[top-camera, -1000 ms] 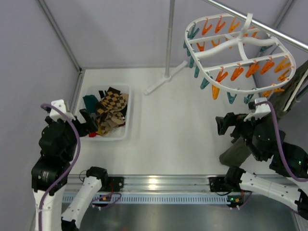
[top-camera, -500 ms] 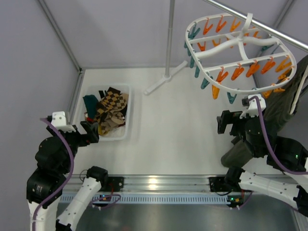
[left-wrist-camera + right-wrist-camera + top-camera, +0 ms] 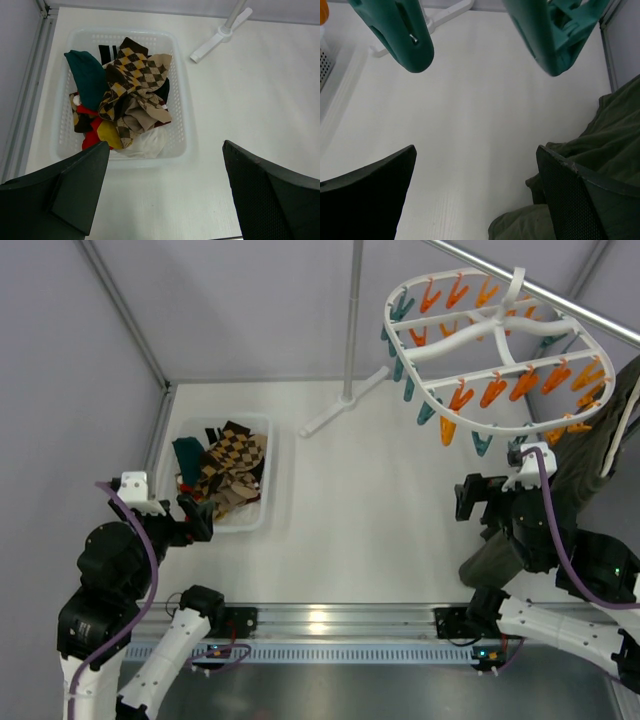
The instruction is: Remove the socks clipped to the hanger
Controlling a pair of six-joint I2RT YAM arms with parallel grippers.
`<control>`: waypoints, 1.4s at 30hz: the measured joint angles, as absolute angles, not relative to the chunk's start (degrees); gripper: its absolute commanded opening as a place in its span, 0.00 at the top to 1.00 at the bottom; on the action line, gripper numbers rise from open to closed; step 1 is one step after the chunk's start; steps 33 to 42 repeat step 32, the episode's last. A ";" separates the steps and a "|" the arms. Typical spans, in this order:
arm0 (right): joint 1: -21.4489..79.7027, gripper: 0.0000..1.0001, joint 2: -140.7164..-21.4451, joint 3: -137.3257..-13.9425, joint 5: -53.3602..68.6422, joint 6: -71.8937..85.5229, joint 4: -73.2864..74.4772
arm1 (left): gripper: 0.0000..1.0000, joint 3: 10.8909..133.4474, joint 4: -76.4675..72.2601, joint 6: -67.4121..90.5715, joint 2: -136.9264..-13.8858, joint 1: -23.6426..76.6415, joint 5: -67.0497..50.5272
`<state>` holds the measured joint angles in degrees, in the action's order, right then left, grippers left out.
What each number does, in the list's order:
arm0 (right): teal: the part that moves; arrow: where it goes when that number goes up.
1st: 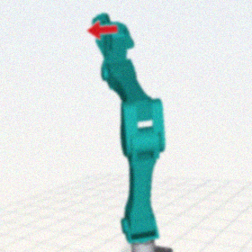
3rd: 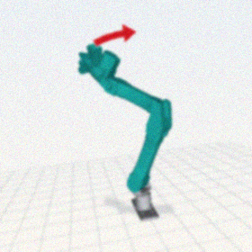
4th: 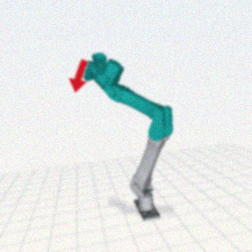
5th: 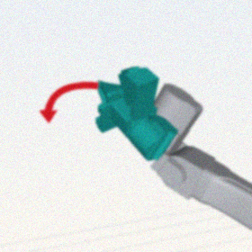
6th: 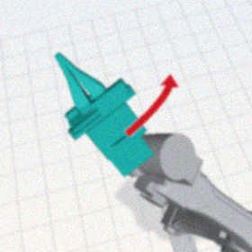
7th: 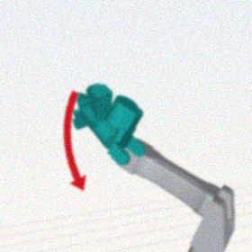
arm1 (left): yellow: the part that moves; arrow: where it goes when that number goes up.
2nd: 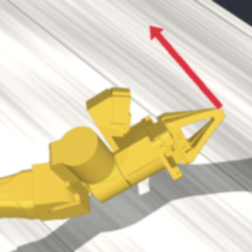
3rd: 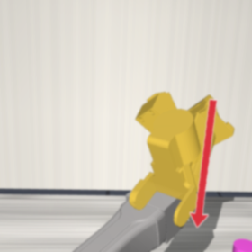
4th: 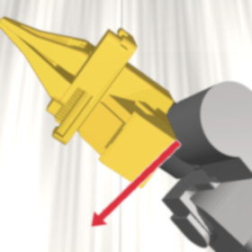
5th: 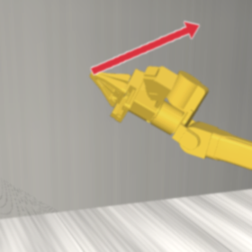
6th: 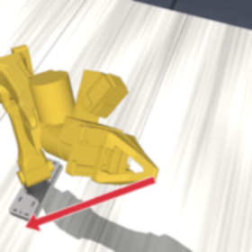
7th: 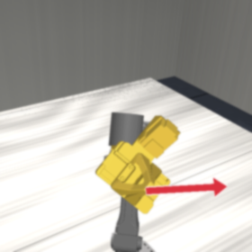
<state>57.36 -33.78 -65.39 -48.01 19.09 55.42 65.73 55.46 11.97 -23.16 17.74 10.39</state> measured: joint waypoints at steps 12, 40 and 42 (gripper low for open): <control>57.36 0.01 -32.14 -60.99 -48.29 18.33 53.71 | 0.02 64.58 55.79 12.03 -23.46 17.74 10.66; 57.36 0.00 -31.44 -59.59 -48.21 18.02 50.52 | 0.02 64.36 55.79 12.32 -23.46 17.74 11.64; 57.36 0.00 -31.44 -59.59 -48.21 18.02 50.52 | 0.02 64.36 55.79 12.32 -23.46 17.74 11.64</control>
